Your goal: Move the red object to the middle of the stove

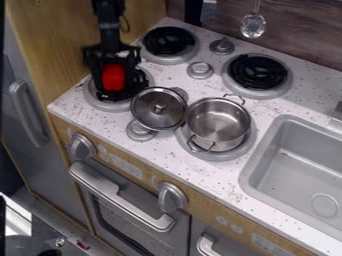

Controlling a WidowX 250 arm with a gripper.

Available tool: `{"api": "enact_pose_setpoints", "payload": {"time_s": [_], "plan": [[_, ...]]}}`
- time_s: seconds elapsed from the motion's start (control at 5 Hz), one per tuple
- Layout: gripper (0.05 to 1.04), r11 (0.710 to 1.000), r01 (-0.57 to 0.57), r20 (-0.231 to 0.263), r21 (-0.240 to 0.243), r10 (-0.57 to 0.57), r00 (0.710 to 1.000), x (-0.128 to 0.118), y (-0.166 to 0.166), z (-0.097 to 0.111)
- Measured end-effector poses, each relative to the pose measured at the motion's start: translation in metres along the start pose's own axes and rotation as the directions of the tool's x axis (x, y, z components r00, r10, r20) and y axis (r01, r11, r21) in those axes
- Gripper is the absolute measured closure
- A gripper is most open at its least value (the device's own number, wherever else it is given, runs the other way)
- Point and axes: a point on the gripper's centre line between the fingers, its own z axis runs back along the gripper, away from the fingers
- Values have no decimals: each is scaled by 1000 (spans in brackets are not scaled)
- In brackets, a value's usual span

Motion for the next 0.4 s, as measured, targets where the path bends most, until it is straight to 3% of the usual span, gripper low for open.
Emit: {"api": "enact_pose_setpoints", "payload": {"time_s": [0.4], "plan": [[137, 1000, -9, -4, -15, 9, 1000, 3, -3, -2]]}}
